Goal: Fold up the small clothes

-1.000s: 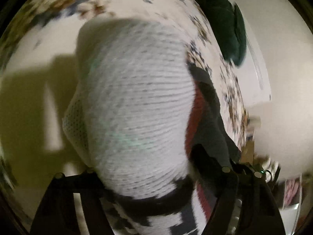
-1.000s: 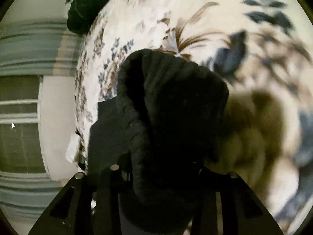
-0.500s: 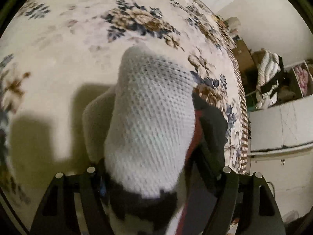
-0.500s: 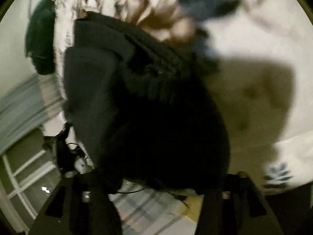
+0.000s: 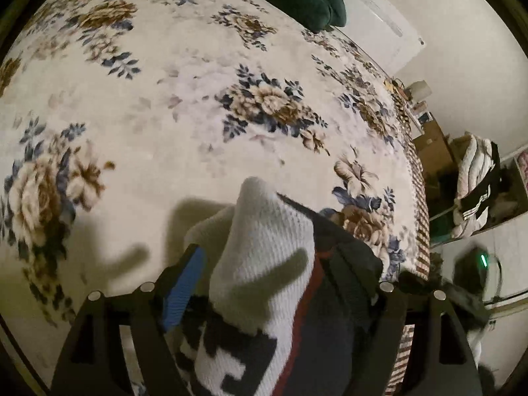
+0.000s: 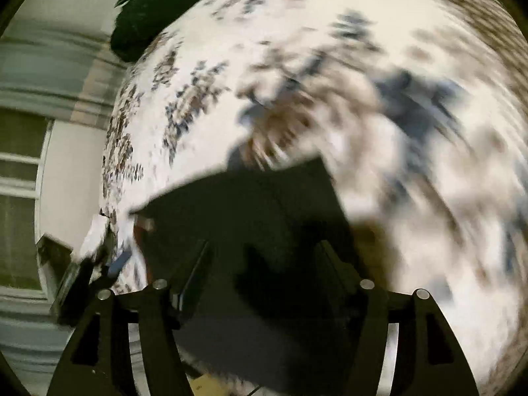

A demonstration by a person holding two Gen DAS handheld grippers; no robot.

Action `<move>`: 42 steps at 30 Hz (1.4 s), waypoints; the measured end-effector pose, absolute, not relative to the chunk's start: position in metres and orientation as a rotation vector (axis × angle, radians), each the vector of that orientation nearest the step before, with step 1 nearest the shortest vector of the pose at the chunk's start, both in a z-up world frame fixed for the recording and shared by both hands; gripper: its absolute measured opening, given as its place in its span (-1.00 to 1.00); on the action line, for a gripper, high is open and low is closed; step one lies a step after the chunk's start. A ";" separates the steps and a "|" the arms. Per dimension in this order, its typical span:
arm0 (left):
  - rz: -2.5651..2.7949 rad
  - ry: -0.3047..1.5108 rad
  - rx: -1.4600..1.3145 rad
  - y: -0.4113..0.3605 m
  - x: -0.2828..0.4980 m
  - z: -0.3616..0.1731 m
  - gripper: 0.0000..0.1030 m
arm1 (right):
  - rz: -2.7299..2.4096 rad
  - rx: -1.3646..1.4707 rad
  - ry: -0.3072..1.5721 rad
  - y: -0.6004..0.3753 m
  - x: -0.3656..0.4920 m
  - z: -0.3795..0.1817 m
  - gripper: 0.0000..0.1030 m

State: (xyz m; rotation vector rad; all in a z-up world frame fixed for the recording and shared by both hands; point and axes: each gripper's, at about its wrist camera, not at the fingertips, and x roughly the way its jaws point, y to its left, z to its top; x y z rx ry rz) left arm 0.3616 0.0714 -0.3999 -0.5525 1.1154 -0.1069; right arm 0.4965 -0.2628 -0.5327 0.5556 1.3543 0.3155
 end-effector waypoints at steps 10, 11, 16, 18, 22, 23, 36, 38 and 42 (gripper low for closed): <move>-0.083 1.150 -0.548 0.073 0.371 -0.414 0.51 | 0.249 0.481 1.292 -0.218 0.523 -0.544 -0.79; -0.087 1.152 -0.547 0.073 0.372 -0.415 0.51 | 0.233 0.477 1.269 -0.225 0.513 -0.536 -0.79; -0.091 1.173 -0.489 0.064 0.381 -0.419 0.51 | 0.124 0.425 1.164 -0.257 0.486 -0.502 -0.80; -0.082 1.188 -0.459 0.059 0.386 -0.425 0.51 | 0.094 0.419 1.174 -0.267 0.488 -0.506 -0.80; -0.085 1.233 -0.444 0.056 0.398 -0.442 0.55 | 0.046 0.418 1.242 -0.274 0.499 -0.539 -0.80; -0.082 1.247 -0.441 0.056 0.399 -0.444 0.55 | 0.044 0.444 1.287 -0.275 0.504 -0.554 -0.80; -0.113 1.204 -0.477 0.051 0.378 -0.410 0.53 | 0.369 0.672 1.469 -0.286 0.504 -0.568 0.36; -0.103 1.226 -0.439 0.044 0.380 -0.418 0.53 | 0.357 0.584 1.479 -0.273 0.502 -0.571 -0.17; -0.090 1.245 -0.354 0.038 0.384 -0.430 0.54 | 0.281 0.493 1.359 -0.268 0.499 -0.538 -0.75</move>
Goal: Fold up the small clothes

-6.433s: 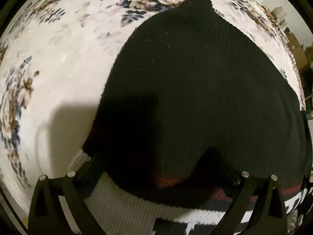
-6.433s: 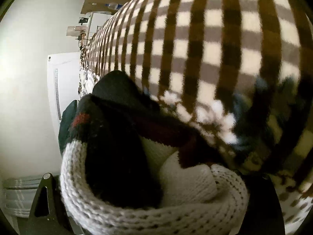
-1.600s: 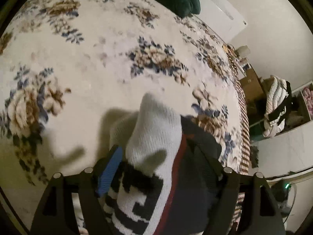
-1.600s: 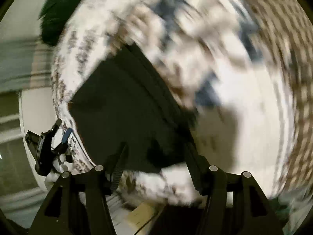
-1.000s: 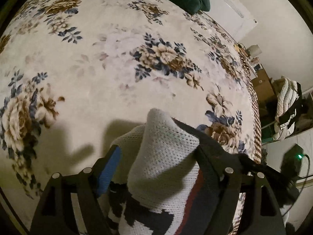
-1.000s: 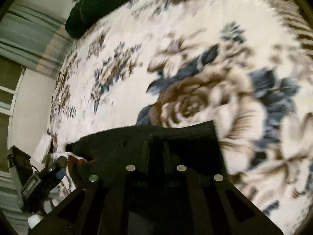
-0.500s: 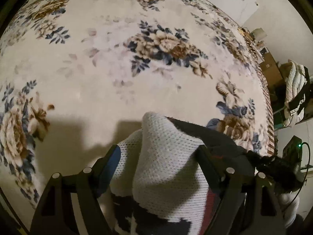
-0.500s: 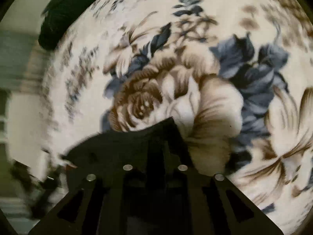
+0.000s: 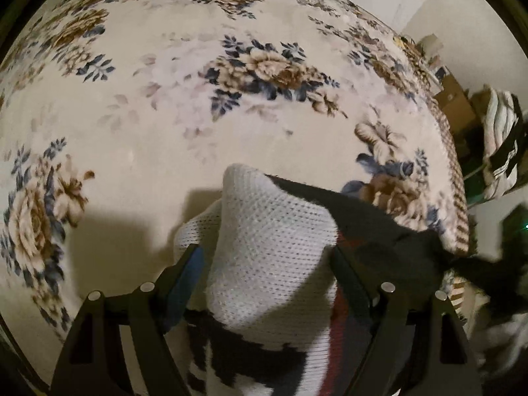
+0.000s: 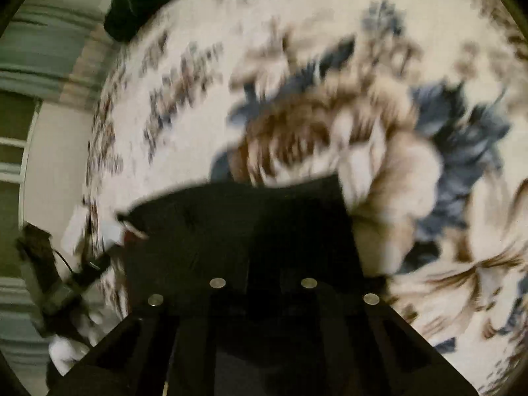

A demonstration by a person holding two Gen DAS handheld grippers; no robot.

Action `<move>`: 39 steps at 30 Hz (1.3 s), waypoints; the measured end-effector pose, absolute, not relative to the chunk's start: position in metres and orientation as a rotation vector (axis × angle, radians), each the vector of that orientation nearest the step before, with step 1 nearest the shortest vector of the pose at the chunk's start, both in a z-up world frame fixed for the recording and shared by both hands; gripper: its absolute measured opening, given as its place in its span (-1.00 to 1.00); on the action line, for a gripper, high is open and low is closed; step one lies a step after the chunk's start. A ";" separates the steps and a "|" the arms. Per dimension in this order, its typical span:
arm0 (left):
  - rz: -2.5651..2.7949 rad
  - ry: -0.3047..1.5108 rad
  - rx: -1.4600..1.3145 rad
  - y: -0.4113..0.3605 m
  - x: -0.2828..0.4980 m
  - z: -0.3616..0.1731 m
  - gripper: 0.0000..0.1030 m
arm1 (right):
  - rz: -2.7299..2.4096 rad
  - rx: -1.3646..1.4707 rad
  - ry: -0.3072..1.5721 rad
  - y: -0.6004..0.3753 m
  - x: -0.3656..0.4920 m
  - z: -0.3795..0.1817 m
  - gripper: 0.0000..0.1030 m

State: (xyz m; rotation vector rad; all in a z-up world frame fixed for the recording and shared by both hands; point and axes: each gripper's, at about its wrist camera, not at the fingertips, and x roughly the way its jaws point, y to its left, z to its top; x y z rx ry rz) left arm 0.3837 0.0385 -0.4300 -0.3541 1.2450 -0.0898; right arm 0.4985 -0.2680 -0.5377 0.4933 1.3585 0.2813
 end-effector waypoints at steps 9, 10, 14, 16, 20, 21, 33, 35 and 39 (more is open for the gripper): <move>-0.073 1.285 -0.390 0.052 0.396 -0.452 0.55 | 0.217 0.364 1.339 -0.252 0.532 -0.544 -0.76; -0.078 1.289 -0.407 0.054 0.395 -0.452 0.55 | 0.226 0.353 1.378 -0.250 0.534 -0.557 -0.75; -0.152 1.229 -0.589 0.077 0.374 -0.432 0.54 | 0.304 0.423 1.420 -0.259 0.534 -0.557 -0.36; -0.188 1.199 -0.670 0.090 0.358 -0.424 0.55 | 0.355 0.469 1.424 -0.273 0.525 -0.548 0.35; -0.223 1.259 -0.732 0.091 0.330 -0.437 0.60 | 0.411 0.516 1.460 -0.299 0.498 -0.553 0.97; -0.205 1.286 -0.694 0.087 0.327 -0.444 0.60 | 0.417 0.523 1.491 -0.304 0.492 -0.562 0.97; -0.322 1.379 -0.894 0.101 0.336 -0.525 1.00 | 0.655 0.656 1.667 -0.282 0.475 -0.640 1.00; -0.347 1.379 -0.930 0.104 0.336 -0.530 1.00 | 0.689 0.671 1.674 -0.277 0.479 -0.644 1.00; -0.403 1.365 -0.952 0.103 0.342 -0.531 0.97 | 0.736 0.713 1.652 -0.263 0.485 -0.646 1.00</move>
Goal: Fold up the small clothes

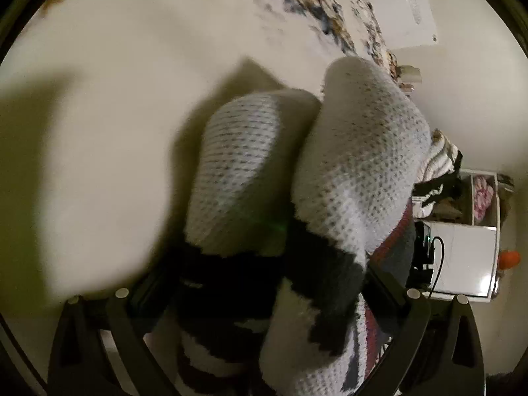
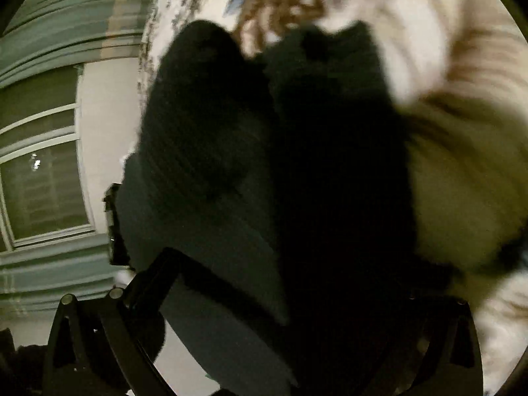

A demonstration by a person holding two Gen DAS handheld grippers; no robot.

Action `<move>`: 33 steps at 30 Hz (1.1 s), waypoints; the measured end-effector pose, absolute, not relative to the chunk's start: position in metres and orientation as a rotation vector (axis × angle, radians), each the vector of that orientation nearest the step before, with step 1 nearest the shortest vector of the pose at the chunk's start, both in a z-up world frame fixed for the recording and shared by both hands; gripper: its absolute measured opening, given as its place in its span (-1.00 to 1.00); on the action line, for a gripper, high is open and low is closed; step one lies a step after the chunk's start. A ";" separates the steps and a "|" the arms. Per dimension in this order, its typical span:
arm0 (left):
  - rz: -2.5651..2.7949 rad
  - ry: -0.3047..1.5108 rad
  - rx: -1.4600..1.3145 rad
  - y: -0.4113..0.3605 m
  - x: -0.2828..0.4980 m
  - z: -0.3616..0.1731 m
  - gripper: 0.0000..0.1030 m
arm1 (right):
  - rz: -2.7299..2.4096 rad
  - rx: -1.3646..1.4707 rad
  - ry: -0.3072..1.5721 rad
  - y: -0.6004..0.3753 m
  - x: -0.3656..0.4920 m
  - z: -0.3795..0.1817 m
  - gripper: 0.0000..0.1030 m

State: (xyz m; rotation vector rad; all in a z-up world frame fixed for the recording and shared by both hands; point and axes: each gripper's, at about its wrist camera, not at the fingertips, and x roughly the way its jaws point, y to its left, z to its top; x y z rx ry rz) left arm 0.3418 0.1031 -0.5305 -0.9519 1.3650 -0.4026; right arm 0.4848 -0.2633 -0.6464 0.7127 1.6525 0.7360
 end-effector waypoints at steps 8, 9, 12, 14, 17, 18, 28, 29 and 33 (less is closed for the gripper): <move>-0.491 1.260 -0.859 0.092 0.339 -0.500 0.10 | 0.642 0.746 1.558 -0.270 0.475 -0.630 -0.18; -0.497 1.254 -0.844 0.091 0.338 -0.495 0.07 | 0.634 0.752 1.549 -0.273 0.473 -0.626 -0.21; -0.509 1.246 -0.828 0.090 0.341 -0.482 0.03 | 0.614 0.689 1.528 -0.269 0.468 -0.606 -0.24; -0.523 1.238 -0.821 0.088 0.348 -0.471 0.03 | 0.612 0.693 1.516 -0.270 0.466 -0.595 -0.25; -0.543 1.225 -0.800 0.083 0.368 -0.454 0.02 | 0.616 0.717 1.477 -0.277 0.471 -0.572 -0.25; -0.554 1.217 -0.784 0.078 0.381 -0.445 0.02 | 0.617 0.725 1.460 -0.280 0.473 -0.564 -0.26; -0.654 1.171 -0.662 0.012 0.545 -0.395 0.02 | 0.527 0.764 1.279 -0.347 0.586 -0.490 -0.26; -0.663 1.174 -0.644 0.000 0.571 -0.395 0.02 | 0.514 0.769 1.265 -0.355 0.602 -0.487 -0.26; -0.687 1.216 -0.564 -0.034 0.645 -0.409 0.03 | 0.438 0.790 1.222 -0.387 0.670 -0.488 -0.26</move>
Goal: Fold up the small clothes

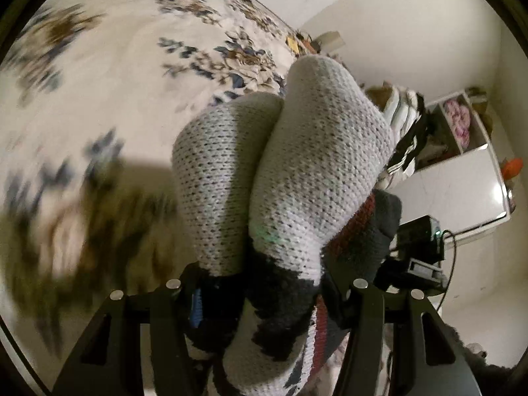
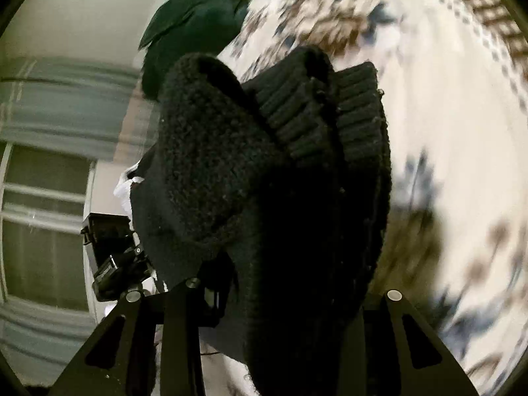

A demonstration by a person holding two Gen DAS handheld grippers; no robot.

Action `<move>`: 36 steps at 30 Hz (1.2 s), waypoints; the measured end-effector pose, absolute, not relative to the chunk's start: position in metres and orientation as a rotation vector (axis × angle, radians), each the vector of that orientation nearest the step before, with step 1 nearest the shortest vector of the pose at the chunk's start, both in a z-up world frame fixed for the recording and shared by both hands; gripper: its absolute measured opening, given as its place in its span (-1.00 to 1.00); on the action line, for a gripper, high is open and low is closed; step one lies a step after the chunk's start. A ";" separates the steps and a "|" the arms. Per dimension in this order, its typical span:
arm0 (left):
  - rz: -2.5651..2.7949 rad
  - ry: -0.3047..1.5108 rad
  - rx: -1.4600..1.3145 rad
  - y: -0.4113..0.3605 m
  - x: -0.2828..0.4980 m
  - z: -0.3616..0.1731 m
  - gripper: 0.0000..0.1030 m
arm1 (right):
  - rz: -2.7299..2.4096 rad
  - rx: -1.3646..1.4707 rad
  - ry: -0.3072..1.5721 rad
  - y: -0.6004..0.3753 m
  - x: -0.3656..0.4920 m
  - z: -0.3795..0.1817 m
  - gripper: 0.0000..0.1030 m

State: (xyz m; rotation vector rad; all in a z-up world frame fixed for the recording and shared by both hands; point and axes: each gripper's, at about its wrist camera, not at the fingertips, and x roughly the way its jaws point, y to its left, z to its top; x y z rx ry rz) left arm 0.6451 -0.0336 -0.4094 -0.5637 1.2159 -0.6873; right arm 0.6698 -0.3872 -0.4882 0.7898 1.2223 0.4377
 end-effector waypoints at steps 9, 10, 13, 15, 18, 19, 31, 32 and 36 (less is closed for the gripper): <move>-0.549 1.387 -0.457 -0.067 0.717 -0.474 0.11 | 0.251 0.743 1.354 -0.410 0.776 -0.550 -0.13; -0.522 1.367 -0.445 -0.065 0.713 -0.470 0.12 | 0.228 0.727 1.369 -0.405 0.781 -0.552 -0.03; -0.407 1.289 -0.287 -0.069 0.690 -0.445 0.20 | 0.136 0.597 1.369 -0.402 0.775 -0.541 0.37; -0.311 1.218 -0.150 -0.076 0.672 -0.425 0.22 | 0.035 0.448 1.341 -0.400 0.763 -0.526 0.62; -0.264 1.137 -0.081 -0.079 0.649 -0.404 0.23 | -0.082 0.315 1.282 -0.392 0.740 -0.495 0.91; -0.255 1.123 -0.071 -0.078 0.642 -0.399 0.33 | -0.108 0.294 1.270 -0.387 0.733 -0.486 1.00; -0.138 1.043 0.013 -0.108 0.546 -0.304 0.80 | -0.257 0.057 1.081 -0.356 0.597 -0.359 1.00; -0.131 1.028 0.020 -0.111 0.535 -0.290 0.80 | -0.257 0.054 1.070 -0.354 0.586 -0.347 1.00; -0.122 0.979 0.046 -0.119 0.496 -0.244 0.80 | -0.247 0.054 1.021 -0.344 0.541 -0.297 1.00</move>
